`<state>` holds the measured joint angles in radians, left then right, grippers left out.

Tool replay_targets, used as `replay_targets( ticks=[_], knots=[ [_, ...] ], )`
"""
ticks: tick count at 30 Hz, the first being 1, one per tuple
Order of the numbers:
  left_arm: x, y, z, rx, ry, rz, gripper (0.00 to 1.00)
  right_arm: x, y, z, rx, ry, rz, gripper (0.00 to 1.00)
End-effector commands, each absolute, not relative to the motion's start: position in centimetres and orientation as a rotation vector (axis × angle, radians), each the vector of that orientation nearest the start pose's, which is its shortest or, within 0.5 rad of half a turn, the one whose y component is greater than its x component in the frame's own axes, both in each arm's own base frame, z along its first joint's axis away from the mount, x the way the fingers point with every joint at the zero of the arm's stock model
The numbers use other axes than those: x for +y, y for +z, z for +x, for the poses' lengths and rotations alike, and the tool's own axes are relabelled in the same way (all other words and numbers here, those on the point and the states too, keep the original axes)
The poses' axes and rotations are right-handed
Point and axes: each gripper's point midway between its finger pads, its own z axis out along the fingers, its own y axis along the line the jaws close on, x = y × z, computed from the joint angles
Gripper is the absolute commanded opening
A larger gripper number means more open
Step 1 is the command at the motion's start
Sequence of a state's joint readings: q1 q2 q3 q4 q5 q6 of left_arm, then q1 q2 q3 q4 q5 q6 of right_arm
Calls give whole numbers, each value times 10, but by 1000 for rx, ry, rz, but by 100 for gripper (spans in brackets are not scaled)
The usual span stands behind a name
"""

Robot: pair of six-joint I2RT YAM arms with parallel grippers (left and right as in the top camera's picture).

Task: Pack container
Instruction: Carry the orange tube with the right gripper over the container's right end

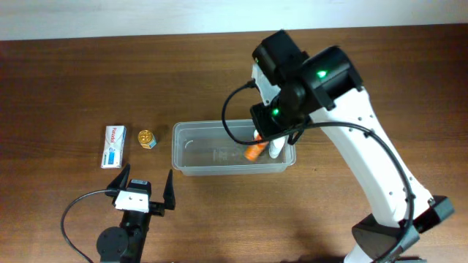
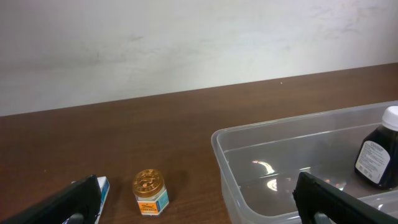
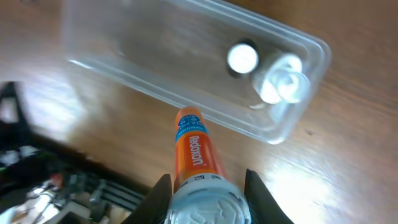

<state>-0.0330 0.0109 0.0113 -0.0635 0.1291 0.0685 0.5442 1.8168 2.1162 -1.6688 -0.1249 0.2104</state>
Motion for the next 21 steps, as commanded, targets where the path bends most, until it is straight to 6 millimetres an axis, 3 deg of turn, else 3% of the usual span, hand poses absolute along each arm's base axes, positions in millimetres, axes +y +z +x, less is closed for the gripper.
replay_targets(
  ticks=[1, 5, 21],
  knots=[
    [-29, 159, 244, 1627, -62, 190, 99, 184, 248, 293, 2951, 128, -482, 23],
    [-29, 159, 244, 1627, -62, 190, 99, 170, 242, 301, 2944, -6, -403, 23],
    [-29, 159, 244, 1627, -61, 189, 99, 158, 207, 306, 2981, -139, -311, 23]
  ],
)
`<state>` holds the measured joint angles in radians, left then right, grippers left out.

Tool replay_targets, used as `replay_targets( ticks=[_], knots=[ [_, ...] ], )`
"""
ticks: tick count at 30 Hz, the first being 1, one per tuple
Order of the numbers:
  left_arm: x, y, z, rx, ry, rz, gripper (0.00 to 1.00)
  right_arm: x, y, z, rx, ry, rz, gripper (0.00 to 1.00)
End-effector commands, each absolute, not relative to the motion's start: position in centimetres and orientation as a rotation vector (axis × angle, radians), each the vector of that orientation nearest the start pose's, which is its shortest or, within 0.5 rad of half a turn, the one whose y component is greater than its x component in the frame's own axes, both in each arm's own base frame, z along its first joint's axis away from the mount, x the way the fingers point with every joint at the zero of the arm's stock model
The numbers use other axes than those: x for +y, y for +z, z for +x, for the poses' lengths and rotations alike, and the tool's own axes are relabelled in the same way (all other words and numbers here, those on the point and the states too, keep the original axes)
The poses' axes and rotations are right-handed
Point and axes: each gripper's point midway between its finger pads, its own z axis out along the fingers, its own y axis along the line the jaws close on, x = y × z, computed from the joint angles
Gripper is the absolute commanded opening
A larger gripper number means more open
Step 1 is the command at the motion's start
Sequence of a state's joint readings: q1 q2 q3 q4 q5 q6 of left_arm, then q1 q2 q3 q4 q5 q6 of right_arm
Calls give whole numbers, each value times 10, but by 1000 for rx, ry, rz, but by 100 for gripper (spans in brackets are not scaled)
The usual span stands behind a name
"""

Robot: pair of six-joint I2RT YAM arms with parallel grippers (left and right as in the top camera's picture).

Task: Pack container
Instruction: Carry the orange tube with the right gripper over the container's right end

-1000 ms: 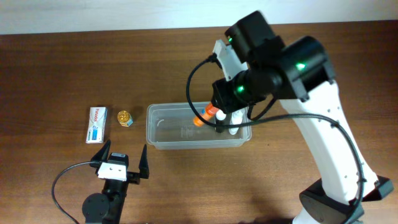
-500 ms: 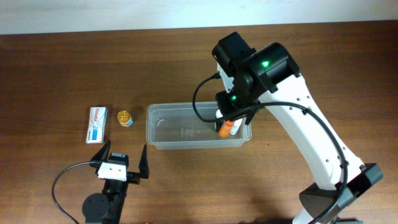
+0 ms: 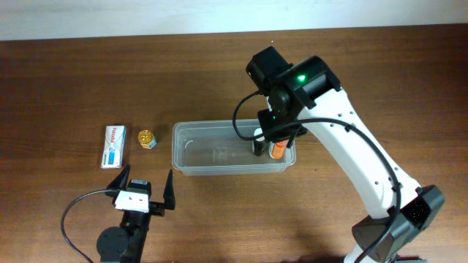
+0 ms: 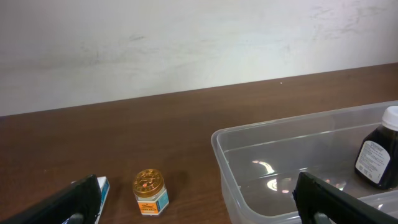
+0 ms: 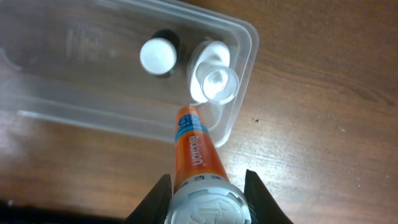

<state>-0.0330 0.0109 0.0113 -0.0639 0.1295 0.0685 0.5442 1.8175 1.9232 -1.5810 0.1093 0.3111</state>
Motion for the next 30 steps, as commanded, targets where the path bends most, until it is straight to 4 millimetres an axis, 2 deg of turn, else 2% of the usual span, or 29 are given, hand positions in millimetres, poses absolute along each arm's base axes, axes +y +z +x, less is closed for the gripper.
replay_targets(
  ticks=[1, 14, 30],
  knots=[
    [-29, 159, 244, 1627, -61, 189, 99, 159, 203, 306, 2983, -140, -304, 23],
    [-29, 159, 244, 1627, -61, 189, 99, 159, 160, 315, 2980, -180, -282, 23],
    [-29, 159, 244, 1627, -62, 190, 99, 163, 133, 315, 2981, -175, -252, 23]
  ],
)
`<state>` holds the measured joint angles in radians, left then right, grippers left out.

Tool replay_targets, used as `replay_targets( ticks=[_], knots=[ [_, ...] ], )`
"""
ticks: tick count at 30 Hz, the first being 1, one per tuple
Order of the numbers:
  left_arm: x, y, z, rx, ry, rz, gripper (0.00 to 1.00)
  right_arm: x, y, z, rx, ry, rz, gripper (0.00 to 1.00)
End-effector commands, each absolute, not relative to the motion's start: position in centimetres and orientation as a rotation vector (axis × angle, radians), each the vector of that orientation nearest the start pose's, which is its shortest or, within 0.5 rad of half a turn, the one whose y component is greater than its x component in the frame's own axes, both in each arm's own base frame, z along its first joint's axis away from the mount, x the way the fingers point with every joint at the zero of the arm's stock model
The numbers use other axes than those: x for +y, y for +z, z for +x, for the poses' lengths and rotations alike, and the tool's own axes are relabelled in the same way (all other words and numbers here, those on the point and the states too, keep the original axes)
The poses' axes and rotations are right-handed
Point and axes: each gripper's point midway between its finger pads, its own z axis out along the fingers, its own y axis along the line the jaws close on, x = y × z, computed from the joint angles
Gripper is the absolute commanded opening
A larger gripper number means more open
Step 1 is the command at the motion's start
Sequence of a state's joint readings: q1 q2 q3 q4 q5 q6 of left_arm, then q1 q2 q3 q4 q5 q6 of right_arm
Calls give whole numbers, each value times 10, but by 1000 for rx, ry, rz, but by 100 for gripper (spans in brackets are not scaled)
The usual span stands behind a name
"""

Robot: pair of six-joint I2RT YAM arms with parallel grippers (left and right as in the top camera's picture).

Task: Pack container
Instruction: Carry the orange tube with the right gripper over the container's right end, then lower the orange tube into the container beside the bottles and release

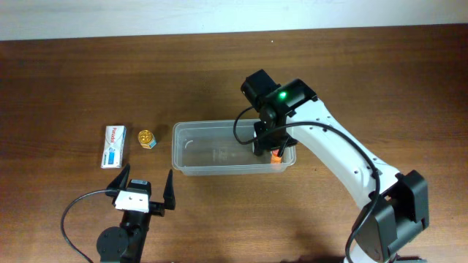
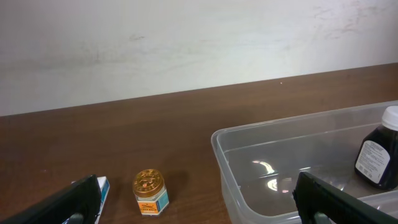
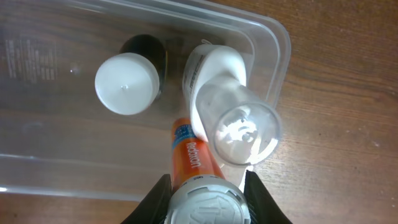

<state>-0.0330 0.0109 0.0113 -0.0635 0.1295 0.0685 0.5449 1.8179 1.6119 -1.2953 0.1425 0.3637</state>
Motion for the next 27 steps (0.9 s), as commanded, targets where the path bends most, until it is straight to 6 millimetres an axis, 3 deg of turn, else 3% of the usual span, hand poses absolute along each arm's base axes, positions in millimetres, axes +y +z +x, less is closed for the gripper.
replay_targets(
  ticks=[1, 9, 27],
  knots=[
    [-29, 159, 244, 1627, -62, 190, 99, 165, 132, 315, 2977, -171, -258, 23],
    [-29, 159, 244, 1627, -62, 190, 99, 181, 123, 318, 2936, -138, -299, 23],
    [-29, 159, 244, 1627, -62, 190, 99, 178, 121, 321, 2928, -169, -297, 23]
  ],
)
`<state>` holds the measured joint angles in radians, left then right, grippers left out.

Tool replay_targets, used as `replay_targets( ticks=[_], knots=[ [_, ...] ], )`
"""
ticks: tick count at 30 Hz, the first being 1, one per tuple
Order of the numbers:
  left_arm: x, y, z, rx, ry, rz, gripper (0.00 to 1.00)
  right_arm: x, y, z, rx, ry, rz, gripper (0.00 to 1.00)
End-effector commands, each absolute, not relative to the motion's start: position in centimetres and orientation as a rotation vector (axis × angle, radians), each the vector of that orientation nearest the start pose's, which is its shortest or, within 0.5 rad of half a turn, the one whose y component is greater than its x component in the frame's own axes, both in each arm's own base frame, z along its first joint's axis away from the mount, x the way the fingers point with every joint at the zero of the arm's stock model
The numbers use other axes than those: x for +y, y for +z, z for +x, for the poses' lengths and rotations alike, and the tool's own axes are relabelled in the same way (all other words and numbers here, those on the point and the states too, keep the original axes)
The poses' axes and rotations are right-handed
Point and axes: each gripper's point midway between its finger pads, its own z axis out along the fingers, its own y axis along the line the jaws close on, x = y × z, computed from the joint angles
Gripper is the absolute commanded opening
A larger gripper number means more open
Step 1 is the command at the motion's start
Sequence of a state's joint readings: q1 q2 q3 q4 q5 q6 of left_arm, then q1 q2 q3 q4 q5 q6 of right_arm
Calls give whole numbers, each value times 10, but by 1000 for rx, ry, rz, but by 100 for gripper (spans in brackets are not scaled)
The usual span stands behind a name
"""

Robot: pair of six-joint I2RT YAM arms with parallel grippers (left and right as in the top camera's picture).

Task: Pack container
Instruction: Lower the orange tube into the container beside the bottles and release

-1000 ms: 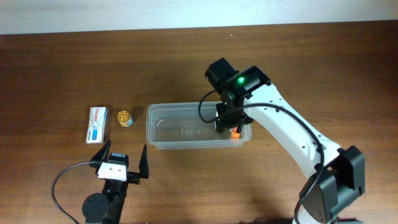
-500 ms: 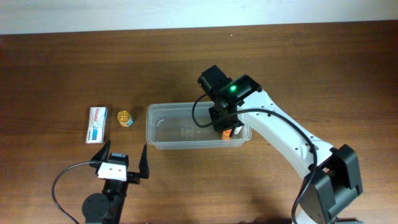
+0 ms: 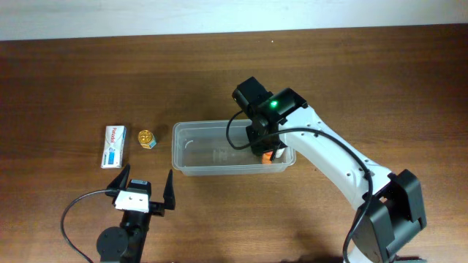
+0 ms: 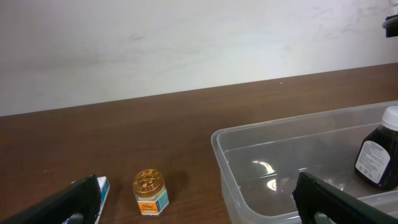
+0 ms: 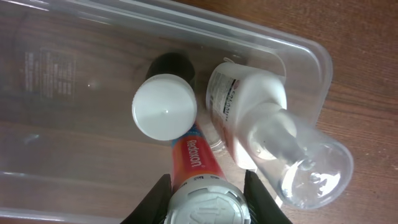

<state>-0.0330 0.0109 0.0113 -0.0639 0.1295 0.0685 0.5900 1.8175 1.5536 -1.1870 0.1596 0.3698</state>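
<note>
A clear plastic container (image 3: 186, 166) lies mid-table. My right gripper (image 5: 206, 208) is shut on an orange tube (image 5: 194, 158), lowered inside the container's right end; the tube (image 3: 265, 155) shows orange under the wrist. Beside it stand a dark bottle with a white cap (image 5: 165, 115) and a white pump bottle (image 5: 255, 106). A gold-lidded jar (image 3: 147, 138) and a white-blue box (image 3: 113, 145) lie left of the container. My left gripper (image 3: 144, 191) rests open near the table's front, pointing at the jar (image 4: 150, 191) and container (image 4: 227, 180).
The brown wooden table (image 3: 73, 80) runs back to a white wall (image 4: 186, 43). The right arm's white links (image 3: 344, 168) stretch from the lower right corner over the table's right half.
My right gripper has sunk lower with the orange tube, whose tip now lies inside the container between the dark bottle and the pump bottle. The left arm has not moved.
My right gripper held the orange tube high above the container's near wall. It then stood over the right end, near the pump bottle, and closer at each moment. Now the tube reaches into the container. The jar, box and left gripper have stayed put.
</note>
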Motion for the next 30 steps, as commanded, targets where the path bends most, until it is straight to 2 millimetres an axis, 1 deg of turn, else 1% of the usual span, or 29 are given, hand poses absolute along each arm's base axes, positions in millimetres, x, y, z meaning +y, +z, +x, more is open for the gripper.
replay_targets(
  ticks=[1, 17, 27, 30],
  knots=[
    [-29, 159, 244, 1627, -62, 190, 99, 178, 121, 321, 2929, -171, -297, 24],
    [-29, 159, 244, 1627, -62, 190, 99, 177, 120, 321, 2929, -174, -295, 23],
    [-29, 159, 244, 1627, -62, 190, 99, 178, 120, 321, 2931, -172, -268, 24],
    [-29, 159, 244, 1627, -62, 190, 99, 178, 120, 321, 2933, -168, -228, 24]
  ],
)
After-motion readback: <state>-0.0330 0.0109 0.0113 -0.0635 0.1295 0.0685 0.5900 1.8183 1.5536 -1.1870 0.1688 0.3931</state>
